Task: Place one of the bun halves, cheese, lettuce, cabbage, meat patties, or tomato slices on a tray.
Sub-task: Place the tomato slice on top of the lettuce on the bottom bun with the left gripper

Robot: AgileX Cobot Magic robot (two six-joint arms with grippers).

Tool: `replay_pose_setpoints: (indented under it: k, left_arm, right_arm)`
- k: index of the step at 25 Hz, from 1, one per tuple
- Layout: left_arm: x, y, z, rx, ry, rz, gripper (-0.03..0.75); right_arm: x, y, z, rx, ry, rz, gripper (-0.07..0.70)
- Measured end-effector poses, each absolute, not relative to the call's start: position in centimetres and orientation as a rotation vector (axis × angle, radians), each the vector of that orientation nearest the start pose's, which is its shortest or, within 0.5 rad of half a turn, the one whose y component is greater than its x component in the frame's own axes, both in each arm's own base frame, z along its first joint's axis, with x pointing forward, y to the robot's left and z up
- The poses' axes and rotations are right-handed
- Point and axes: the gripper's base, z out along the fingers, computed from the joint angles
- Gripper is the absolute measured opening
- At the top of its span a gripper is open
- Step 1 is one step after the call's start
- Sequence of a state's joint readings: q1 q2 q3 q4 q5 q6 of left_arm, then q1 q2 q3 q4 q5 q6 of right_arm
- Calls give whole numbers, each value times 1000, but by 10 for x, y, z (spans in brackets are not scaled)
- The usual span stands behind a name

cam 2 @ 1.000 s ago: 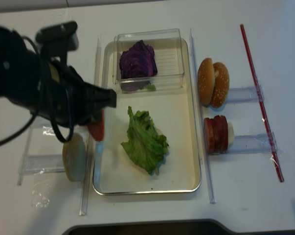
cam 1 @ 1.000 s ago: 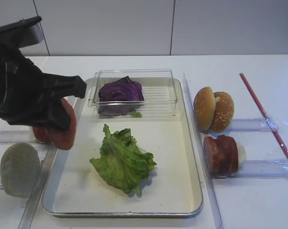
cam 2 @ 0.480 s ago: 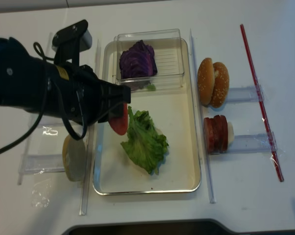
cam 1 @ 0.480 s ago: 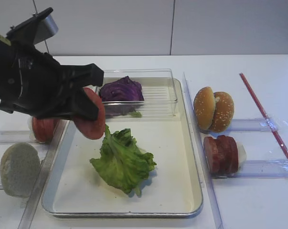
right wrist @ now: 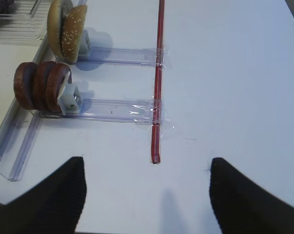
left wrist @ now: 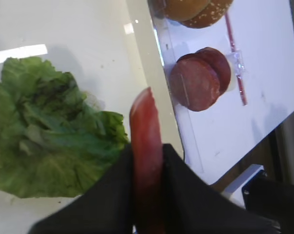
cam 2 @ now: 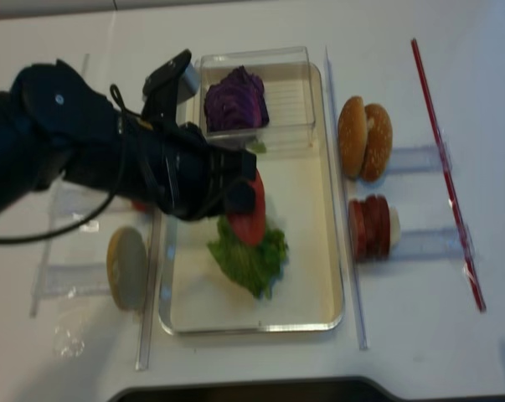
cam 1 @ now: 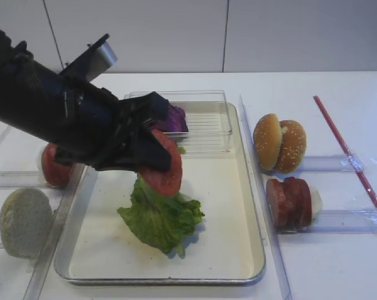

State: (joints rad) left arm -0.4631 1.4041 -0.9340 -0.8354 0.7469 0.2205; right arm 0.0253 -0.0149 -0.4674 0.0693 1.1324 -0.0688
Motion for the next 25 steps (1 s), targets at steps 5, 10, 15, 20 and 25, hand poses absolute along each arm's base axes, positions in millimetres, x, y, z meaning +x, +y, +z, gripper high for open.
replay_pose_setpoints:
  k: [5, 10, 15, 20, 25]
  left_arm:
    - [237, -153, 273, 189, 2604, -1098, 115]
    - [243, -135, 276, 167, 2590, -1164, 113]
    - [240, -130, 270, 126, 2518, -1335, 113]
    - [232, -127, 254, 63, 2501, -1443, 113]
    - [233, -133, 242, 97, 2511, -1618, 113]
  right_arm:
    - [-7, 6, 263, -106, 2129, 59, 562]
    - [-7, 6, 263, -106, 2129, 59, 562]
    - [-7, 6, 263, -106, 2129, 59, 562]
    - [-7, 6, 263, -106, 2129, 59, 562]
    - [-7, 6, 263, -106, 2129, 59, 562]
